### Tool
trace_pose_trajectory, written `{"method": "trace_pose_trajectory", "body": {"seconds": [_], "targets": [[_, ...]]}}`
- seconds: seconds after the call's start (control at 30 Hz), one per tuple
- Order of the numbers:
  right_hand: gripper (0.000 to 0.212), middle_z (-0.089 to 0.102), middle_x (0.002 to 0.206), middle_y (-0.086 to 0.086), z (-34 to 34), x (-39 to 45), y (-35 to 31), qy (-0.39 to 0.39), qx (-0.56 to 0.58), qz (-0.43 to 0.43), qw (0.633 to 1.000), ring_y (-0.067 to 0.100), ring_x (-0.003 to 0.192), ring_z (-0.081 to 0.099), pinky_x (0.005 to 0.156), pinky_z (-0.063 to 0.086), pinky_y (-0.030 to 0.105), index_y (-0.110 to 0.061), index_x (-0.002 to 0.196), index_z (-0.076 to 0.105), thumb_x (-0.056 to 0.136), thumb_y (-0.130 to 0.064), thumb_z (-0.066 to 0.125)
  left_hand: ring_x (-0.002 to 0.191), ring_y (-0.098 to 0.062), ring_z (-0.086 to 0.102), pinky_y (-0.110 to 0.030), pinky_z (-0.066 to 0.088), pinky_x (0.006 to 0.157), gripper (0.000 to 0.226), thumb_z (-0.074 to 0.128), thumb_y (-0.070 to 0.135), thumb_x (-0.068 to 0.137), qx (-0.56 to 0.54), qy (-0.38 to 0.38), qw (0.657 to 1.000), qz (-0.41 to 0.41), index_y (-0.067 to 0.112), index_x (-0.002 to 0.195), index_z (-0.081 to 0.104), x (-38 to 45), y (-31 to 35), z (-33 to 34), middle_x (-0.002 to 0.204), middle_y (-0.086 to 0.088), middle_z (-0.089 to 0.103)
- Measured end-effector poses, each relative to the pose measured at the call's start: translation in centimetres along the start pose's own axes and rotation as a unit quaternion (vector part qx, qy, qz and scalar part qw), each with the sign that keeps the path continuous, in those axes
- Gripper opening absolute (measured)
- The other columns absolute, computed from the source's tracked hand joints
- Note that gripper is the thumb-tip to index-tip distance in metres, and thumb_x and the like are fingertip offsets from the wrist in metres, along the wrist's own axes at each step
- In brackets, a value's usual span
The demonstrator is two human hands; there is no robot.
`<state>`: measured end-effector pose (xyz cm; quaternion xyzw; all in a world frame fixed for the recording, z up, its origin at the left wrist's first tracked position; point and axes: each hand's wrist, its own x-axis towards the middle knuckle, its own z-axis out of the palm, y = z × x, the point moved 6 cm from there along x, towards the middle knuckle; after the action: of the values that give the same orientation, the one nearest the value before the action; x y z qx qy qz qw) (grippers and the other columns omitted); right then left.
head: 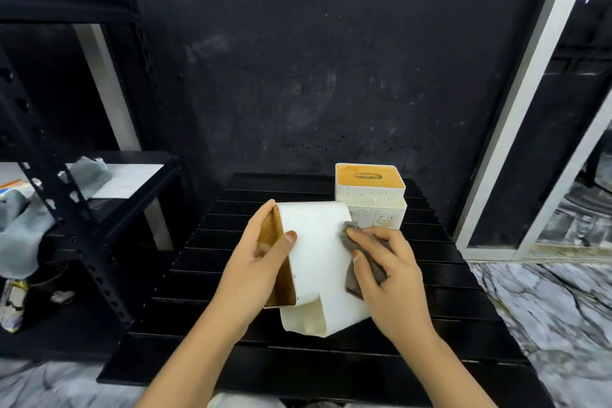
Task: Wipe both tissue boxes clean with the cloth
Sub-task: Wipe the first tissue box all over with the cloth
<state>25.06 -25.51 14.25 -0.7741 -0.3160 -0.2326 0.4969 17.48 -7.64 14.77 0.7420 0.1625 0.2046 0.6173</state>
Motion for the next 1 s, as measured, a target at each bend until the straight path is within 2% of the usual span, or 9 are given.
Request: {"method": "trace_pose_trajectory", "body": {"seconds": [0.1, 0.23, 0.4, 0.47, 0.57, 0.67, 0.8, 0.93, 1.0], "targets": [[0.035, 0.040, 0.109, -0.027, 0.0, -0.1, -1.2, 0.005, -0.022, -0.043, 0.999, 0.006, 0.103, 0.046, 0.084, 0.049, 0.038, -0.036, 0.119, 0.052, 0.084, -0.034, 0.048, 0.097, -0.018, 0.065, -0.039, 0.048, 0.096, 0.057, 0.059, 0.031, 0.088, -0.002, -0.005, 1.000, 0.017, 0.052, 0.135, 0.034, -0.1, -0.1, 0.2, 0.096, -0.012, 0.066], [0.033, 0.042, 0.112, -0.026, 0.4, 0.2, -3.2, 0.006, 0.007, -0.080, 0.997, 0.006, 0.106, 0.048, 0.082, 0.049, 0.042, -0.034, 0.119, 0.054, 0.086, -0.032, 0.048, 0.081, -0.014, 0.068, -0.024, 0.054, 0.073, 0.058, 0.063, 0.020, 0.087, 0.004, -0.019, 0.997, 0.071, 0.057, 0.127, 0.042, -1.2, 0.3, 1.4, 0.079, 0.004, 0.066], [0.030, 0.050, 0.114, -0.013, 0.7, 0.6, -5.5, 0.011, -0.005, -0.127, 0.992, 0.010, 0.103, 0.052, 0.080, 0.049, 0.039, -0.028, 0.114, 0.062, 0.087, -0.026, 0.050, 0.079, -0.014, 0.067, -0.024, 0.055, 0.073, 0.064, 0.060, 0.011, 0.088, 0.004, -0.035, 0.994, 0.105, 0.055, 0.129, 0.038, -2.0, -0.6, 2.5, 0.081, 0.010, 0.068], [0.029, 0.052, 0.113, -0.013, 0.6, 0.7, -5.5, -0.004, -0.021, -0.140, 0.990, 0.012, 0.101, 0.053, 0.077, 0.048, 0.039, -0.029, 0.113, 0.062, 0.087, -0.026, 0.050, 0.083, -0.018, 0.068, -0.025, 0.055, 0.074, 0.064, 0.061, 0.011, 0.088, -0.005, -0.038, 0.994, 0.099, 0.053, 0.131, 0.039, -2.1, -1.1, 2.5, 0.086, 0.004, 0.068], [0.029, 0.054, 0.110, -0.013, 0.1, 1.2, -4.3, -0.010, -0.030, -0.119, 0.992, 0.012, 0.098, 0.052, 0.078, 0.049, 0.041, -0.030, 0.112, 0.063, 0.087, -0.028, 0.048, 0.086, -0.025, 0.067, -0.032, 0.056, 0.078, 0.060, 0.067, 0.026, 0.082, -0.019, -0.034, 0.995, 0.089, 0.055, 0.128, 0.042, -1.8, -1.8, 2.2, 0.092, -0.008, 0.065], [0.029, 0.052, 0.105, -0.017, -0.8, 1.9, -2.8, 0.010, -0.029, -0.072, 0.997, 0.009, 0.097, 0.050, 0.078, 0.049, 0.044, -0.031, 0.109, 0.064, 0.086, -0.032, 0.046, 0.087, -0.025, 0.066, -0.036, 0.056, 0.080, 0.061, 0.065, 0.033, 0.075, -0.010, -0.043, 0.995, 0.093, 0.058, 0.126, 0.042, -1.6, -2.0, 2.2, 0.093, -0.009, 0.063], [0.031, 0.051, 0.102, -0.019, -0.8, 1.8, -3.8, 0.009, -0.049, -0.059, 0.997, 0.009, 0.095, 0.050, 0.075, 0.050, 0.043, -0.031, 0.107, 0.065, 0.085, -0.033, 0.044, 0.086, -0.019, 0.067, -0.026, 0.054, 0.075, 0.060, 0.065, 0.033, 0.078, -0.005, -0.053, 0.993, 0.103, 0.064, 0.122, 0.041, -1.7, -1.7, 2.6, 0.090, 0.002, 0.066], [0.029, 0.058, 0.104, -0.011, -0.2, 1.2, -5.8, -0.023, -0.049, -0.102, 0.993, 0.015, 0.093, 0.055, 0.074, 0.049, 0.042, -0.030, 0.108, 0.064, 0.086, -0.030, 0.046, 0.086, -0.019, 0.067, -0.023, 0.053, 0.073, 0.063, 0.061, 0.010, 0.088, 0.011, -0.093, 0.989, 0.114, 0.058, 0.125, 0.043, -2.3, -0.9, 3.2, 0.090, 0.005, 0.068], [0.030, 0.057, 0.103, -0.012, -0.8, 1.3, -5.2, -0.026, -0.050, -0.099, 0.993, 0.013, 0.093, 0.053, 0.075, 0.049, 0.041, -0.030, 0.108, 0.065, 0.086, -0.031, 0.046, 0.087, -0.019, 0.067, -0.025, 0.054, 0.074, 0.059, 0.066, 0.018, 0.085, 0.019, -0.097, 0.988, 0.117, 0.060, 0.121, 0.045, -2.4, -0.8, 3.1, 0.092, 0.002, 0.067]]}}
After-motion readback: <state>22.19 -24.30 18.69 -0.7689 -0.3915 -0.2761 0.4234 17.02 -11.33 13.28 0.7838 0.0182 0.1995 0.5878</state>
